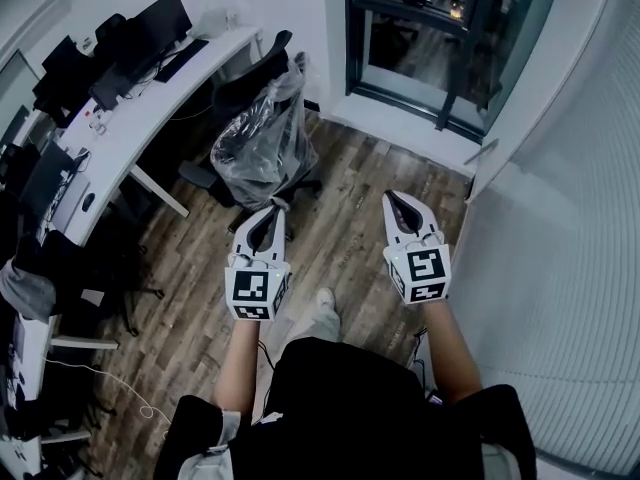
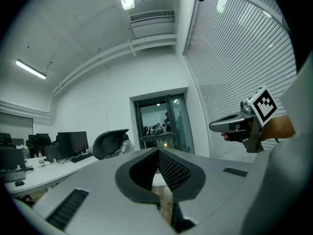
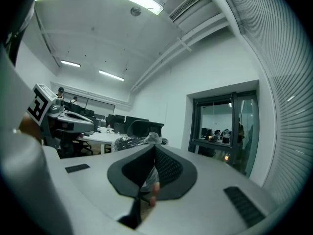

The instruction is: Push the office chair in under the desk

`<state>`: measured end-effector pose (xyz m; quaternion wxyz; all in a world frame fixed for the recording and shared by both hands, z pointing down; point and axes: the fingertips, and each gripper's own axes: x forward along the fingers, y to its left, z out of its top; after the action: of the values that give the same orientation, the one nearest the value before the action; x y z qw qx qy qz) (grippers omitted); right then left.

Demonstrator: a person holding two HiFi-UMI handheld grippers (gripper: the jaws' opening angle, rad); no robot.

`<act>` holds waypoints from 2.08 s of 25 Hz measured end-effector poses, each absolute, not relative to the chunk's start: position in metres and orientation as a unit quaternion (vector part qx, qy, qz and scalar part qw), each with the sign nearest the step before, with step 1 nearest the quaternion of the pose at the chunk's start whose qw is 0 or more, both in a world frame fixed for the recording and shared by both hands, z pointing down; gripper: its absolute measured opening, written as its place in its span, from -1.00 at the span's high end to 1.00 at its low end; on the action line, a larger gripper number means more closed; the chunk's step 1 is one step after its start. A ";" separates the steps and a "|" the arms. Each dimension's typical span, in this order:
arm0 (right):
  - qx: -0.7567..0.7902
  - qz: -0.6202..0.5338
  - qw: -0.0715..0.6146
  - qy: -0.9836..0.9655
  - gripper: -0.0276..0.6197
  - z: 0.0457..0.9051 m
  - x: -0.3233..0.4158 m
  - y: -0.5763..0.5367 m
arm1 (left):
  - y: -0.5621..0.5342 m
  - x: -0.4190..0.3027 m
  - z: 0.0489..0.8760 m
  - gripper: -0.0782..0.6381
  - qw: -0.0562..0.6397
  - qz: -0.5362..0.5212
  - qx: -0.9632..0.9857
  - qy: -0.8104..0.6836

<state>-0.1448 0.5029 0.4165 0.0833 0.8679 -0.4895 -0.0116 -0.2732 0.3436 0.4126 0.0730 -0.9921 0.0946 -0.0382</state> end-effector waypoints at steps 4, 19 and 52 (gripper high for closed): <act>0.867 -0.013 0.092 -0.490 0.84 0.417 -0.115 0.468 | 0.310 -0.238 0.409 0.74 0.059 -0.026 -0.993 0.095; 0.866 -0.002 0.104 -0.490 0.84 0.413 -0.030 0.360 | 0.203 -0.140 0.407 0.74 0.023 -0.018 -0.995 0.094; 0.805 -0.006 0.106 -0.584 0.84 0.426 0.108 0.246 | 0.139 -0.026 0.423 0.74 0.021 -0.030 -0.984 0.175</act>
<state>0.1085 0.2463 0.4262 0.1064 0.8048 -0.5840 -0.0057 -0.0256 0.1386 0.4232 0.0206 -0.9839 0.1750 -0.0304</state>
